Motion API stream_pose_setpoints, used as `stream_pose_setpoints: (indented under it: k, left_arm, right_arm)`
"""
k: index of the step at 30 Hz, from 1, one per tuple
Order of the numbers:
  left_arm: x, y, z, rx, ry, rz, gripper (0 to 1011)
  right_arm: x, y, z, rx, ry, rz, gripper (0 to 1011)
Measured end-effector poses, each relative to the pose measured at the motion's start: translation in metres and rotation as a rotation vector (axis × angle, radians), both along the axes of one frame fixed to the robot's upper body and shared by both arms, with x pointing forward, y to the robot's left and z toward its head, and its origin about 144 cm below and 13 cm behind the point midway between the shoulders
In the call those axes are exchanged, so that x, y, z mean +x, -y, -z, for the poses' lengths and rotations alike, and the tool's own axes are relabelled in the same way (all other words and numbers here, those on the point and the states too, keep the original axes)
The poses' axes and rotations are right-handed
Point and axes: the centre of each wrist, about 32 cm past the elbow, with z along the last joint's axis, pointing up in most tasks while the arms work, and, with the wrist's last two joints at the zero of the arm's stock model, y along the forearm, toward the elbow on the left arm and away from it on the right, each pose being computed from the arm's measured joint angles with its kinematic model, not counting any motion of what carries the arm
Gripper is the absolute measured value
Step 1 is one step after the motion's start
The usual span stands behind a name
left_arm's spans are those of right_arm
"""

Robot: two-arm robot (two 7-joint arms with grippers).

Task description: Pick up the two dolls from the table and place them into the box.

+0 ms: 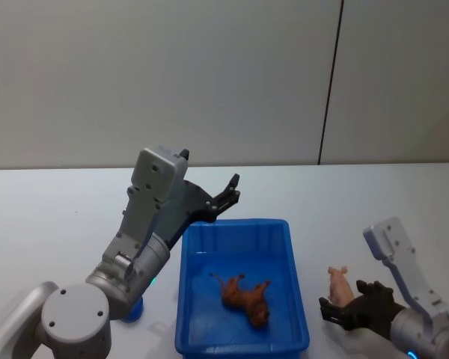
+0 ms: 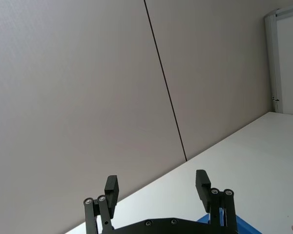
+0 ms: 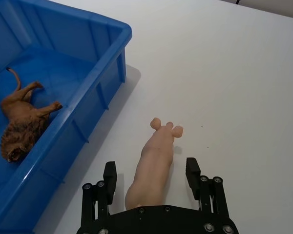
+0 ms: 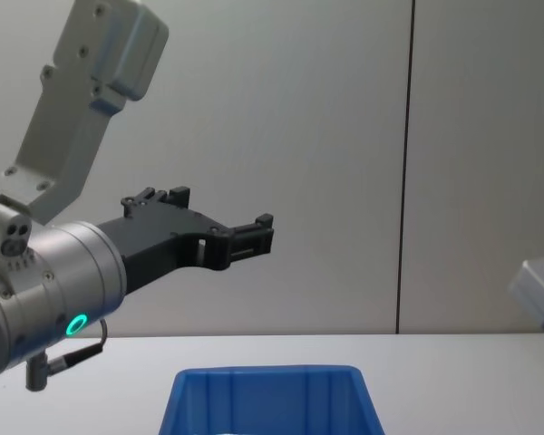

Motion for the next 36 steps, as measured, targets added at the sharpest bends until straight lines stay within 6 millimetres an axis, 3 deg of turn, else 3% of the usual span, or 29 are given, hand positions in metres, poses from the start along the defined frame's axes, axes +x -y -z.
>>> stream_pose_setpoints:
  k: [4,8,12,15,17,36]
  left_arm:
    - [0.0,0.0,0.0,0.0,0.0,0.0,1000]
    - [0.0,0.0,0.0,0.0,0.0,0.0,1000]
    - [0.0,0.0,0.0,0.0,0.0,0.0,1000]
    - [0.0,0.0,0.0,0.0,0.0,0.0,1000]
    - [0.0,0.0,0.0,0.0,0.0,0.0,1000]
    - [0.0,0.0,0.0,0.0,0.0,0.0,1000]
  right_arm:
    - [0.001,-0.001,0.002,-0.001,-0.005,-0.002,807]
    - [0.002,-0.002,0.004,-0.003,-0.01,-0.004,648]
    - [0.003,-0.003,0.005,-0.004,-0.013,-0.005,569]
    - [0.003,-0.003,0.006,-0.004,-0.014,-0.006,427]
    - [0.003,-0.004,0.006,-0.004,-0.014,-0.006,383]
    - [0.001,-0.001,-0.006,0.007,0.127,0.007,364]
